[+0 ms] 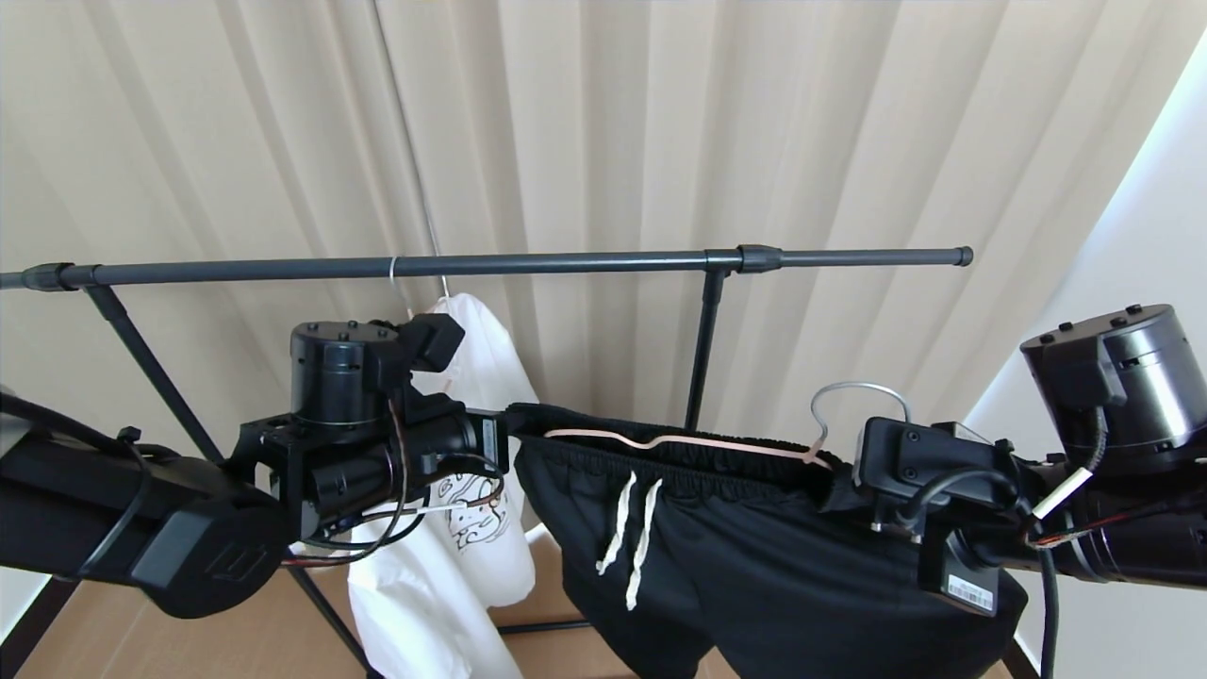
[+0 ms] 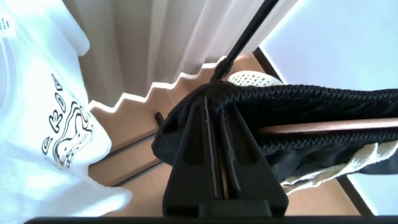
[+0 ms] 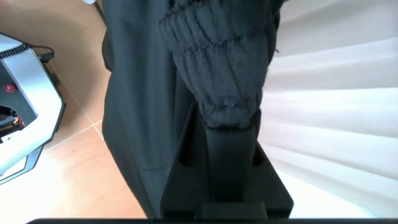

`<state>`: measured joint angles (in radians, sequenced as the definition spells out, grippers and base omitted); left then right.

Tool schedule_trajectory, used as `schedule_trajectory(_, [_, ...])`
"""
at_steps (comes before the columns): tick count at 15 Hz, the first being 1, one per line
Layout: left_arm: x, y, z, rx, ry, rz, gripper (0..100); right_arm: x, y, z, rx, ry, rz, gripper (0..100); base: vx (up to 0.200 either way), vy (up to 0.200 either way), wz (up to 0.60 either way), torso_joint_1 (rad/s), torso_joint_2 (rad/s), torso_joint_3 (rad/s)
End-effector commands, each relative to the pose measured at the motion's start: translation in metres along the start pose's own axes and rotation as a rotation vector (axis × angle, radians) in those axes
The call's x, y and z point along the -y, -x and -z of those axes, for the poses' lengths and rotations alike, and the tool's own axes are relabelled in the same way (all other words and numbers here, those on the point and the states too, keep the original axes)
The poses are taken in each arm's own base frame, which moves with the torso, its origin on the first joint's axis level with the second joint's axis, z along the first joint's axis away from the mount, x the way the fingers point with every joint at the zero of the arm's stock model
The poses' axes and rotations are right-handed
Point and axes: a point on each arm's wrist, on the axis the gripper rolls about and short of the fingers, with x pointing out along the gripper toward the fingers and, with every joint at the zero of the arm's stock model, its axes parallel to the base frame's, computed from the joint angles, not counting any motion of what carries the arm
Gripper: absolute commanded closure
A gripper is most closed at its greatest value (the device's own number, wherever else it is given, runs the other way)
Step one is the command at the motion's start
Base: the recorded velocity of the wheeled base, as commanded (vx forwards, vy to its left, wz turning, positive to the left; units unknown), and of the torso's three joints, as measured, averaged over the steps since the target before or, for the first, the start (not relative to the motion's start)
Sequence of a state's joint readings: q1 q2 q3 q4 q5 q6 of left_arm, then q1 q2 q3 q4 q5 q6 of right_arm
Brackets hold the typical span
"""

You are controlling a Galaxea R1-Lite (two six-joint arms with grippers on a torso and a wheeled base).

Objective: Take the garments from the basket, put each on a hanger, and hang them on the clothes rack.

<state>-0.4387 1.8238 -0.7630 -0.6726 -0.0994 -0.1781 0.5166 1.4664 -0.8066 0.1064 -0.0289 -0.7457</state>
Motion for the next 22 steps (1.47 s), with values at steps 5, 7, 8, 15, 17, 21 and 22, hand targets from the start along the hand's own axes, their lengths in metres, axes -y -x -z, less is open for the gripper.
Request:
schedule_trajectory(5, [0.01,0.002,-0.045,-0.043,-0.076,-0.036,100,-0.004,-0.009,0.005,-0.036,0.003,-0.03,100,0.0,0.0,0.0,0.0,0.0,0.0])
schedule_trajectory(7, [0.012,0.002,-0.056,-0.061,-0.077,-0.063,100,-0.006,-0.012,0.008,-0.052,0.001,-0.04,100,0.0,0.0,0.0,0.0,0.0,0.0])
schedule_trajectory(8, [0.013,0.002,-0.059,-0.066,-0.079,-0.069,100,-0.005,-0.013,0.009,-0.057,-0.002,-0.039,100,0.0,0.0,0.0,0.0,0.0,0.0])
schedule_trajectory(15, [0.043,0.014,-0.097,-0.12,-0.208,-0.125,100,0.0,-0.032,0.01,-0.094,-0.017,-0.054,100,0.0,0.0,0.0,0.0,0.0,0.0])
schedule_trajectory(17, [0.048,0.019,-0.106,-0.126,-0.211,-0.119,100,0.002,-0.037,0.01,-0.092,-0.02,-0.045,100,0.0,0.0,0.0,0.0,0.0,0.0])
schedule_trajectory(21, [0.073,0.039,-0.126,-0.158,-0.238,-0.072,100,0.008,-0.056,0.007,-0.128,-0.024,-0.038,100,0.0,0.0,0.0,0.0,0.0,0.0])
schedule_trajectory(22, [0.082,0.046,-0.127,-0.174,-0.251,-0.05,100,0.012,-0.061,0.004,-0.126,-0.026,-0.032,100,0.0,0.0,0.0,0.0,0.0,0.0])
